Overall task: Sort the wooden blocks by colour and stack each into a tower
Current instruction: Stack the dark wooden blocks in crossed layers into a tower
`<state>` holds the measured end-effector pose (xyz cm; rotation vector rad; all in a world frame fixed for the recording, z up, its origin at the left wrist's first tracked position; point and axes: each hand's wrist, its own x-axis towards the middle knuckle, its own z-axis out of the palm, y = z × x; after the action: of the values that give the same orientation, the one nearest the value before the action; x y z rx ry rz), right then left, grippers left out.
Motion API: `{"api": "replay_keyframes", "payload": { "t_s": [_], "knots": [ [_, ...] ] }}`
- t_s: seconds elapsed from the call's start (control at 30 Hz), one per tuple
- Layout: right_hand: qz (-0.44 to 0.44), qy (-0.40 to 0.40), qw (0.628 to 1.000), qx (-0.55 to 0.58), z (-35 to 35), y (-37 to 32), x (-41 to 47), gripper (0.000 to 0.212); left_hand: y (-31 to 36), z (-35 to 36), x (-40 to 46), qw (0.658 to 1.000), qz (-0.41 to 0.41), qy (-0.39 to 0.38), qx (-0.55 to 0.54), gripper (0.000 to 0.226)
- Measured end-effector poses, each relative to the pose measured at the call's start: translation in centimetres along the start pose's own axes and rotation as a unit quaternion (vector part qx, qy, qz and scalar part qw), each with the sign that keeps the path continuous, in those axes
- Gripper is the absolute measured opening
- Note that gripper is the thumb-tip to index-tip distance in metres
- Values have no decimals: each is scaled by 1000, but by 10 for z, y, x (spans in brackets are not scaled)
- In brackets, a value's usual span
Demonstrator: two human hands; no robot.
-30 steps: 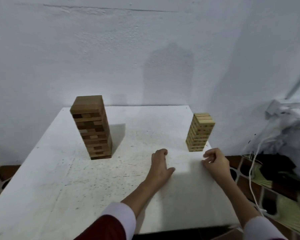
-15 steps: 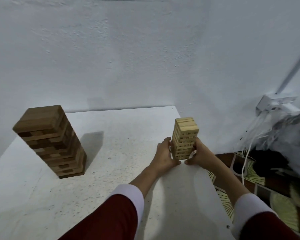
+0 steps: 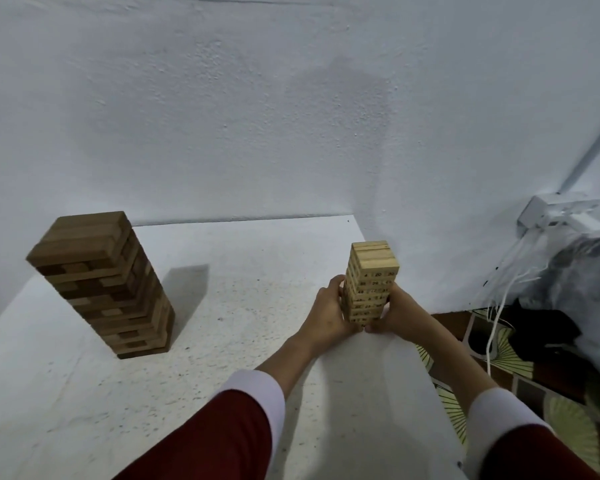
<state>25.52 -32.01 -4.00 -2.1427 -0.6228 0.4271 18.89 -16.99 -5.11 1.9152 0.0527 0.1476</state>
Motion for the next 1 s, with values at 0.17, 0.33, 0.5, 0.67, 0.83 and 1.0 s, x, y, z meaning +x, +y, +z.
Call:
{"api": "replay_keyframes", "payload": {
  "t_s": [0.17, 0.33, 0.5, 0.67, 0.83, 1.0],
  "knots": [
    [-5, 4, 1000, 5, 16, -7, -1, 80, -9, -14, -9, 1000, -2, -3, 9, 73],
    [-27, -4, 999, 19, 48, -30, -1, 80, -25, -47, -23, 1000, -22, -11, 17, 75],
    [-41, -20, 997, 62, 83, -58, 6, 82, -39, -85, -40, 998, -54, -4, 11, 75],
    [-48, -39, 997, 53, 113, -80, 16, 85, -50, -117, -55, 996, -83, 16, -6, 76],
    [-51, -49, 996, 47, 134, -92, 23, 79, -51, -137, -66, 995, -92, 35, -19, 77],
    [-59, -50, 996, 41, 148, -103, 29, 81, -54, -150, -76, 990, -101, 48, -83, 71]
  ]
}}
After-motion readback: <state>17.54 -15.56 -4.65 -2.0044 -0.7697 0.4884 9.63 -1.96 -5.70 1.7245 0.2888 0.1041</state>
